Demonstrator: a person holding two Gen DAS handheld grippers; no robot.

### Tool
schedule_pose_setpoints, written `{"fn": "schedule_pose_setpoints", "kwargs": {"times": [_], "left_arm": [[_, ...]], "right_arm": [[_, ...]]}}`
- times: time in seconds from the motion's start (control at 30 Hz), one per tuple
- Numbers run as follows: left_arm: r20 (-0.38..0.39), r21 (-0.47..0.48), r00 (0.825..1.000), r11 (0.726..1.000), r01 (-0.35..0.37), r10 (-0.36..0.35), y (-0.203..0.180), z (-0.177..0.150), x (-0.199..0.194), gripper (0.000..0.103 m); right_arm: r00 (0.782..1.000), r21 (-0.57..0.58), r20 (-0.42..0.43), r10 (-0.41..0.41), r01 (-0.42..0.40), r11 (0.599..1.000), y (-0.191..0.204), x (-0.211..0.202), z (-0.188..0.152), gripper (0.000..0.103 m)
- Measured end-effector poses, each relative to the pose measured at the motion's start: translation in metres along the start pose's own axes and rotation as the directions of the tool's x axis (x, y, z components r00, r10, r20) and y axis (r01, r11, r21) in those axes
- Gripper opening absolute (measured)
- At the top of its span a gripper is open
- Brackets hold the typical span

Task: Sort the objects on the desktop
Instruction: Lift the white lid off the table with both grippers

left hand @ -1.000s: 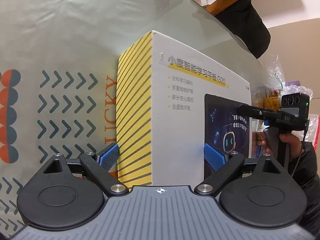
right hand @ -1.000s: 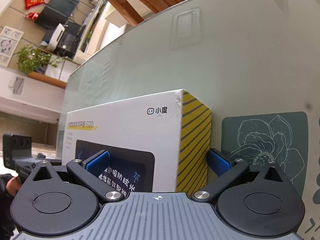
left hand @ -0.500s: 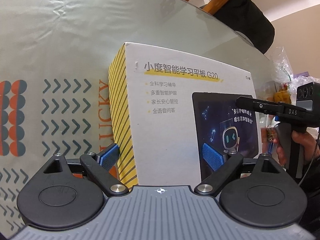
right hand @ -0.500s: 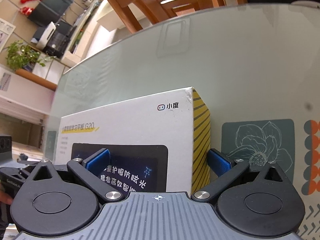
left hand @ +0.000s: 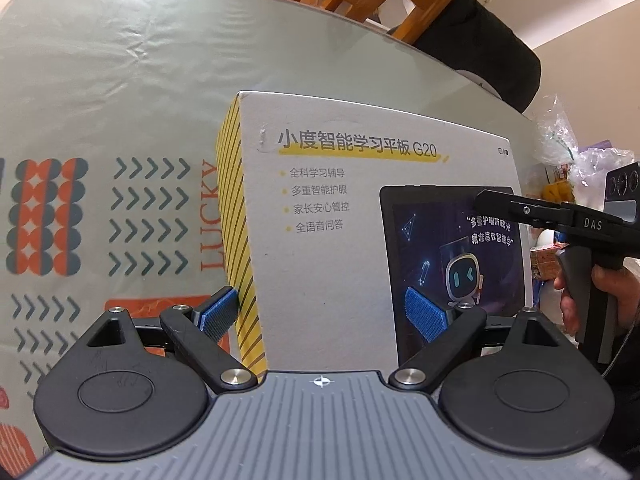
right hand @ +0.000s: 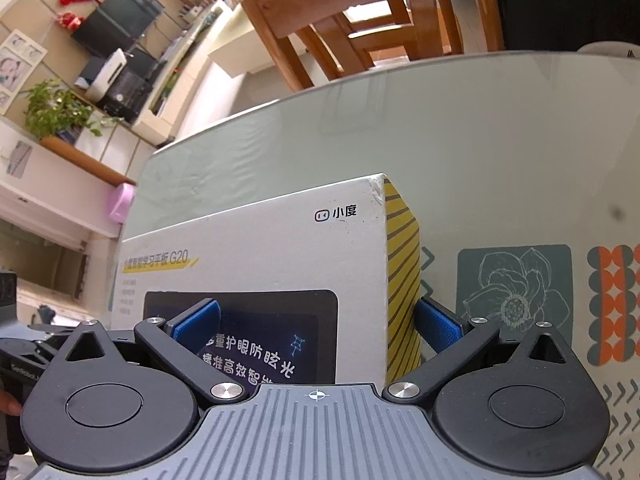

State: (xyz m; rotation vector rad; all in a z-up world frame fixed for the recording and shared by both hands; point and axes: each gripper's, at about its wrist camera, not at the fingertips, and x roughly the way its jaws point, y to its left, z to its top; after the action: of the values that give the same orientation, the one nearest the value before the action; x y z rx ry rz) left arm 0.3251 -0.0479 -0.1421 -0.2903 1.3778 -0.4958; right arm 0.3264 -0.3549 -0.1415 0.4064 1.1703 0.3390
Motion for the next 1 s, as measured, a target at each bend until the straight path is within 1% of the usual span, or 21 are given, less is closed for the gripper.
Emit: {"fn": "schedule_pose_setpoints", "kwargs": {"times": [0.17, 0.33, 0.57, 0.73, 1.0], "left_arm": [[0.035, 0.002, 0.999, 1.0, -0.019, 0.018, -0.014, -0.012, -0.019, 0.103], [0.068, 0.003, 0.997, 0.999, -0.035, 0.035, -0.026, -0.032, -0.042, 0.103], [0.11, -0.026, 0.992, 0.998, -0.053, 0.055, -0.033, -0.075, -0.075, 0.103], [0.112, -0.056, 0.992, 0.997, -0.053, 0.059, -0.03, -0.111, -0.092, 0.103], [0.107, -0.09, 0.992, 0.994, -0.06, 0.069, -0.023, -0.173, -0.107, 0.103]], "right_arm": [[1.0, -0.014, 0.023, 0.0, 0.0, 1.0, 0.013, -0.014, -0.005, 0.103], [0.999, -0.016, 0.044, 0.007, -0.006, 1.0, 0.021, -0.035, -0.022, 0.103], [0.998, -0.044, 0.054, 0.02, -0.018, 0.999, 0.044, -0.053, -0.051, 0.103], [0.999, -0.067, 0.045, 0.023, -0.02, 0.998, 0.061, -0.063, -0.076, 0.103], [1.0, -0.078, 0.027, 0.015, -0.013, 0.997, 0.083, -0.074, -0.13, 0.103]]}}
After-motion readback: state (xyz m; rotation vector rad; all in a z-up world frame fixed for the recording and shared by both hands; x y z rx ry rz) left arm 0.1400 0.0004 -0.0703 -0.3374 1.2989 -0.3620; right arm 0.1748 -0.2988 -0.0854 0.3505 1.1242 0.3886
